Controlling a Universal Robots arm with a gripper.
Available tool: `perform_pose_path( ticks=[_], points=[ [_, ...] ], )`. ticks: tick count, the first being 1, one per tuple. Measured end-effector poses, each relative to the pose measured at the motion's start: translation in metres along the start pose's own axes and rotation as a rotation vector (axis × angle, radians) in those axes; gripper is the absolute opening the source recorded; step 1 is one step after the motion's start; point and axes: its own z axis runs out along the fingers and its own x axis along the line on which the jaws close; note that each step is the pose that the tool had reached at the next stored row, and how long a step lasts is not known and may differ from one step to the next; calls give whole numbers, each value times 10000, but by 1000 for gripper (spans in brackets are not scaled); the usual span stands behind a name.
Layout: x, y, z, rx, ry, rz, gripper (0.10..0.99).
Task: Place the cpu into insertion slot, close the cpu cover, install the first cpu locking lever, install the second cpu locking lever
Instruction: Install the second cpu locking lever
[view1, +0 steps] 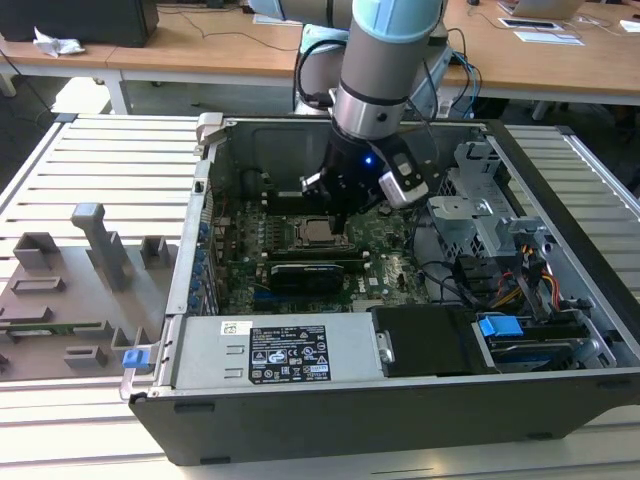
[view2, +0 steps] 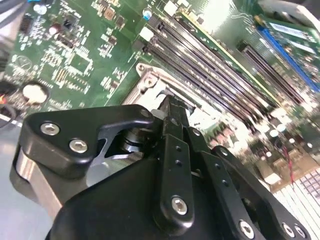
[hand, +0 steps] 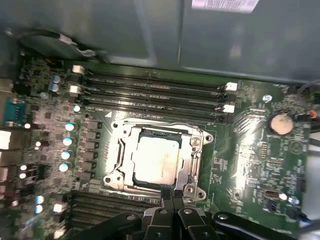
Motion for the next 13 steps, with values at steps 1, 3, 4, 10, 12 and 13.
perform_pose_path(
  ticks=[1, 3, 4, 10, 12, 13],
  points=[
    [7, 7, -101, 0, -1, 0, 106],
    [15, 15, -219, 0, -1, 1, 106],
    [17, 17, -253, -1, -2, 0, 106],
    [22, 22, -326, -1, -1, 0, 106],
    [23, 22, -327, 0, -1, 1, 106],
    [23, 22, -328, -1, -1, 0, 106]
  ],
)
